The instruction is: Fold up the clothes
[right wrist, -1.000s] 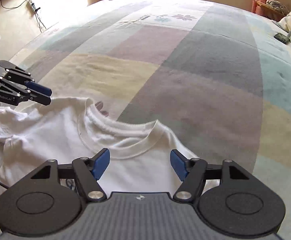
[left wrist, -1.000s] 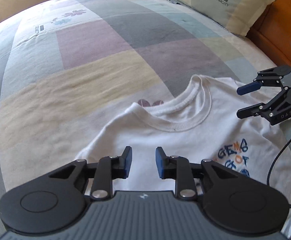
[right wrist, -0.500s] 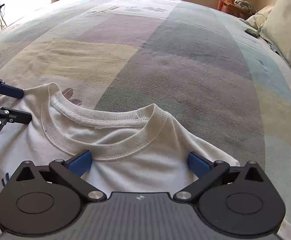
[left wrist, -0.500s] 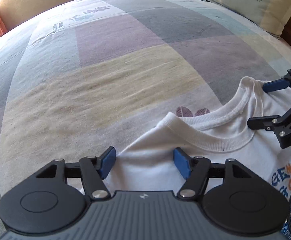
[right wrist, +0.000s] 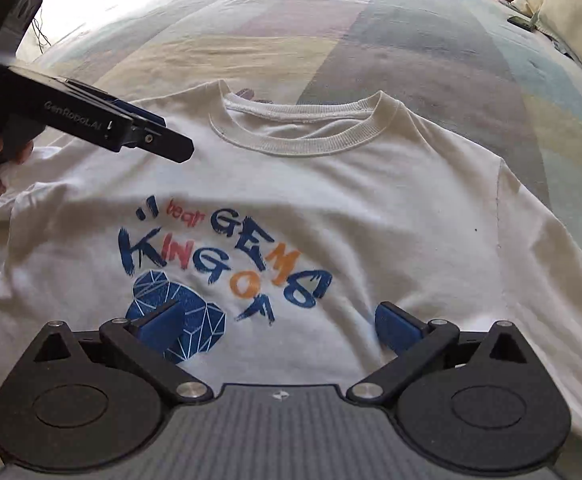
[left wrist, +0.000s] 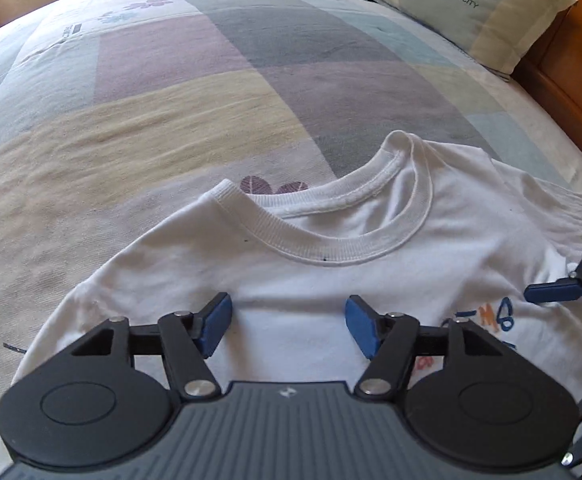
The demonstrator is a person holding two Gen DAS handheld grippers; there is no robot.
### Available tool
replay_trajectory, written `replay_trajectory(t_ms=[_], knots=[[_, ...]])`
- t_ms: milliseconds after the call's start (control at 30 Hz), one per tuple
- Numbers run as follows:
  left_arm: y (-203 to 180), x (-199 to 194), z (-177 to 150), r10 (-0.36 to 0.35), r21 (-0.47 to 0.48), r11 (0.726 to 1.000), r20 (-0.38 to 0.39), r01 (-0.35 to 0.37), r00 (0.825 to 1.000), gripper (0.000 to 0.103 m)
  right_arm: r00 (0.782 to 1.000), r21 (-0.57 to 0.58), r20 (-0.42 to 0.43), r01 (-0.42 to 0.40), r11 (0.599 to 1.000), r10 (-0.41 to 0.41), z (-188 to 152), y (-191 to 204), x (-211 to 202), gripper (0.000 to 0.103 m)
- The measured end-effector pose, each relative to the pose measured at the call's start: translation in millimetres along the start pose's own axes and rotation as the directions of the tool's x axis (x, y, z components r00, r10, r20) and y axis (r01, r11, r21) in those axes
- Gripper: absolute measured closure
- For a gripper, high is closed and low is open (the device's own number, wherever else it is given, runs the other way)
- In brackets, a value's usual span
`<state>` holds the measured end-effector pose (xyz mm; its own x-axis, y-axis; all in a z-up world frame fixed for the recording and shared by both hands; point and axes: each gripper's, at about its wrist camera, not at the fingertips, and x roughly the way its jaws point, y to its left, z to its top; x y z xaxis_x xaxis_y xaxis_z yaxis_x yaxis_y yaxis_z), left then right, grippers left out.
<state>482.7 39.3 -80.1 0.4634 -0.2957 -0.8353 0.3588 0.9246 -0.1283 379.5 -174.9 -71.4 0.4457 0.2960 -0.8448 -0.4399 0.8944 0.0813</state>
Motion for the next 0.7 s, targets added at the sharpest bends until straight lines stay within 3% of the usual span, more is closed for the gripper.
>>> replay_trajectory(t_ms=[133,233,367,467,533,633,700], knots=[[8.4,6.8,25.0,0.058,-0.063,0.996,0.014,-0.057,0.998,0.04,0.999,-0.014,0.025,0.044,0.999,-0.044,-1.5,5.7,6.4,0.0],[4.6,-3.8,33.3,0.04,-0.058,0.998,0.017,-0.039,0.999,0.04,0.997,-0.005,0.044,0.061,0.998,-0.06,10.6,1.0,11.2,0.0],[-11.6,-26.5,21.9,0.001,-0.019,1.0,0.015,-0.001,1.0,0.039,0.996,0.07,0.072,0.044,0.997,-0.05,17.3,-2.6,-4.0,0.0],[-20.6,-33.8,2.9,-0.014,-0.028,1.0,-0.015,0.014,1.0,0.038,0.996,0.113,0.09,0.004,0.994,-0.015,3.1,1.0,-20.4,0.0],[-23.7,-31.9,-9.6,-0.022,-0.048,0.999,-0.052,0.02,0.998,0.038,0.995,0.154,0.09,0.023,0.988,-0.037,-14.9,-1.0,-29.3,0.0],[-23.8,-23.9,-24.3,-0.002,-0.086,0.996,-0.094,-0.006,0.996,0.038,0.989,0.237,0.033,0.131,0.963,-0.142,-44.4,-19.9,-36.9,0.0],[-27.2,-26.3,-25.8,0.005,-0.081,0.997,-0.078,-0.011,0.997,0.038,0.977,0.287,-0.02,0.208,0.935,-0.211,-61.0,-37.4,-40.6,0.0]])
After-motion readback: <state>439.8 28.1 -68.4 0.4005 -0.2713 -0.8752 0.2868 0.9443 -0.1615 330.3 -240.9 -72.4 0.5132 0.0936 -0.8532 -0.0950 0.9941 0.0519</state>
